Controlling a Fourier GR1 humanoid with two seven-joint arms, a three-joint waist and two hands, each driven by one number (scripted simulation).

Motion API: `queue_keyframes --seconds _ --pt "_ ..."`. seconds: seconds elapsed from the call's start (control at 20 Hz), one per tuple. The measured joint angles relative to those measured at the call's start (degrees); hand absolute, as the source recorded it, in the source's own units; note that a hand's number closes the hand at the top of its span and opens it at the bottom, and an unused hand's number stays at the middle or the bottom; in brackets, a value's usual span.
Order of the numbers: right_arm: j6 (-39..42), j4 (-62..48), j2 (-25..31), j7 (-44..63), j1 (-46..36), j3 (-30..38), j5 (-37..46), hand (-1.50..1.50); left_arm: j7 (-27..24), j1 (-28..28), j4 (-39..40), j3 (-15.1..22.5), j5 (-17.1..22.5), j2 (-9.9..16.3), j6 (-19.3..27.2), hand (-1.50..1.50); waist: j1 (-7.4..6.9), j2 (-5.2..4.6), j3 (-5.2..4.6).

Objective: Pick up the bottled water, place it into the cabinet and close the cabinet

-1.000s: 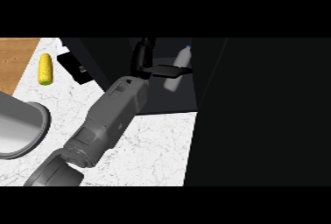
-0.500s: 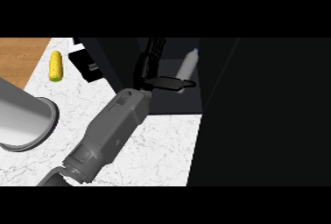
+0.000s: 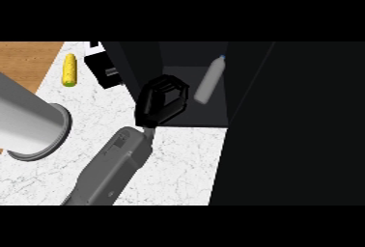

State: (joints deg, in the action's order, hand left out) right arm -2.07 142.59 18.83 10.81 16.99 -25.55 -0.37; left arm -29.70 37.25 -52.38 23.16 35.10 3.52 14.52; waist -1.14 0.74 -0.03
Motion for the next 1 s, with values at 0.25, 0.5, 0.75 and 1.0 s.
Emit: queue_keyframes --seconds 0.25,0.5,0.75,1.0 --pt "2.7 -0.2 3.0 3.3 -1.2 -3.6 0.4 1.5 2.5 -10.6 -12.7 3.2 -1.3 3.4 1.6 1.5 -0.19 -0.01 0.01" --pt "2.2 -0.1 1.7 8.7 -2.9 -9.1 0.5 1.5 4.0 -22.3 -27.2 4.8 -2.1 9.5 2.3 1.5 -0.23 -0.09 -0.01" --pt "0.3 -1.0 -2.1 14.8 -7.9 -14.0 2.2 1.5 4.9 -30.6 -37.2 4.2 -2.7 13.7 2.6 1.5 0.17 -0.32 -0.03" --pt "-1.5 -3.5 -7.7 20.2 -13.9 -19.0 5.7 1.5 4.0 -37.6 -42.8 1.5 -1.6 17.8 0.1 1.5 0.21 -0.41 -0.05"
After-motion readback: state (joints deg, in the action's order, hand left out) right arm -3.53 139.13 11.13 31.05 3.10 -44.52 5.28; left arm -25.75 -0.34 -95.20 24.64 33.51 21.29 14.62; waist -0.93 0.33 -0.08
